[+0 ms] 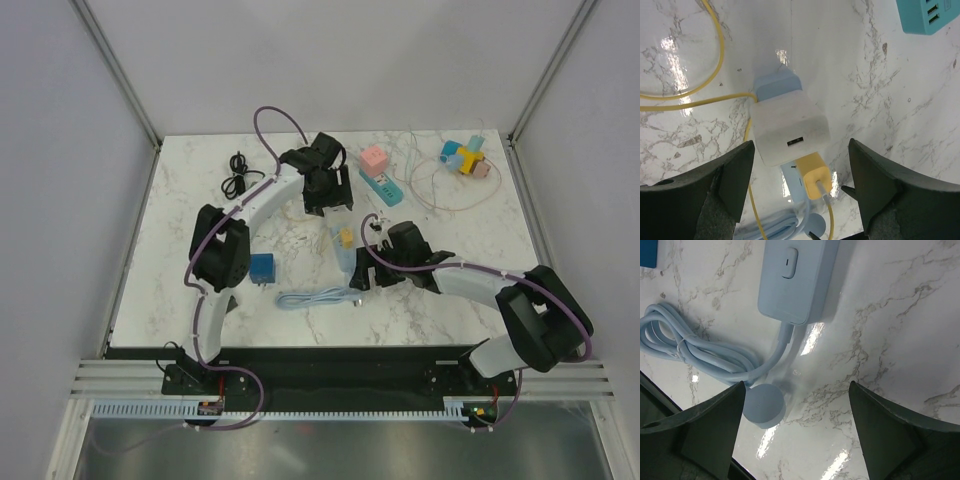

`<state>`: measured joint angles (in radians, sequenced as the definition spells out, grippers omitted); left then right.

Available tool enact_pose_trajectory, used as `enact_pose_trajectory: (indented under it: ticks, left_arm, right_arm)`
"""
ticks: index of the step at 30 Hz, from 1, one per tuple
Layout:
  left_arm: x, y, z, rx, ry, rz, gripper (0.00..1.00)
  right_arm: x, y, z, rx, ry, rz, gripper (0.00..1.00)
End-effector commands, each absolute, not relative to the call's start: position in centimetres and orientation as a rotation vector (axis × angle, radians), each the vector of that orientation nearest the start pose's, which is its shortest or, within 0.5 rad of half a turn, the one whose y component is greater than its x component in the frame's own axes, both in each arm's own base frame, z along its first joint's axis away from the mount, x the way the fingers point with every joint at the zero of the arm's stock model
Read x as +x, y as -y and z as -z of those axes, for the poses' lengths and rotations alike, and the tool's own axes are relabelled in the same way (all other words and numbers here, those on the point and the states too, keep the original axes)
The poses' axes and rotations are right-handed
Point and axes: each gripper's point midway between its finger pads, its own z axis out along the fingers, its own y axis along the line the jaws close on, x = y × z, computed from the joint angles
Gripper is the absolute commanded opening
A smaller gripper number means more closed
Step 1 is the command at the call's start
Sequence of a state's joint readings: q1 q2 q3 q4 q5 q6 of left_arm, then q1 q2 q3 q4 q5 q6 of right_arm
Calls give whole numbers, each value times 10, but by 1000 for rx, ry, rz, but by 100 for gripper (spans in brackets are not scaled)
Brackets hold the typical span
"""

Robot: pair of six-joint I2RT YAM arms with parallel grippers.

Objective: Pull the plug off the socket

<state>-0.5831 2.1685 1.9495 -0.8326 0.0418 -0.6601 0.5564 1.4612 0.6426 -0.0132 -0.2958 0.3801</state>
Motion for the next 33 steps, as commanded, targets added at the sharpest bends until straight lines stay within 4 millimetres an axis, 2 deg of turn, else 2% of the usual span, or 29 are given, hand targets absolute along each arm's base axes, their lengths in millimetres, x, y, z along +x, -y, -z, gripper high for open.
enact_pose_trajectory:
  ticks: [1, 6, 12, 13, 14, 16, 17, 18, 19, 20, 21, 23, 24, 28, 29, 33]
  left_arm:
    - [424, 315, -104, -56, -2679, 437, 83]
    - [422, 313, -85, -40, -2713, 408, 82]
    - [420, 314, -80, 30, -2726, 416, 74]
    - [420, 315, -83, 43, -2722, 427, 69]
    - [417, 317, -84, 60, -2726, 448, 56]
    - [414, 317, -90, 86, -2720, 463, 40]
    - [413, 319, -94, 105, -2712, 488, 27]
    - [409, 318, -93, 123, -2716, 489, 21]
    - [408, 317, -103, 134, -2697, 505, 12]
    - [409, 319, -107, 142, -2677, 519, 7]
    - [404, 315, -103, 159, -2684, 514, 4]
    - [403, 321, -120, 192, -2627, 588, 2]
    - [396, 319, -116, 215, -2632, 602, 2]
    - [383, 327, -134, 281, -2554, 744, 2]
    - [381, 329, -139, 295, -2530, 768, 2]
    - [374, 329, -147, 334, -2486, 862, 2]
  right_arm:
    - [261, -245, -59, -379, -2393, -830, 92]
    - [263, -240, -64, -353, -2379, -816, 92]
    - [271, -233, -64, -252, -2394, -882, 92]
    - [272, -232, -65, -236, -2394, -914, 92]
    - [273, -232, -66, -214, -2394, -933, 92]
    - [278, -229, -66, -182, -2399, -942, 91]
    - [279, -228, -68, -172, -2398, -956, 91]
    - [280, -227, -69, -154, -2398, -962, 91]
    - [284, -225, -71, -137, -2395, -963, 91]
    - [285, -224, -72, -126, -2392, -969, 91]
    - [288, -224, -74, -106, -2391, -979, 91]
    - [295, -221, -78, -58, -2386, -985, 91]
    - [300, -221, -80, -29, -2387, -992, 91]
    - [318, -224, -92, 69, -2371, -1073, 90]
    - [327, -226, -100, 73, -2341, -1088, 89]
    - [352, -222, -107, 101, -2315, -1084, 85]
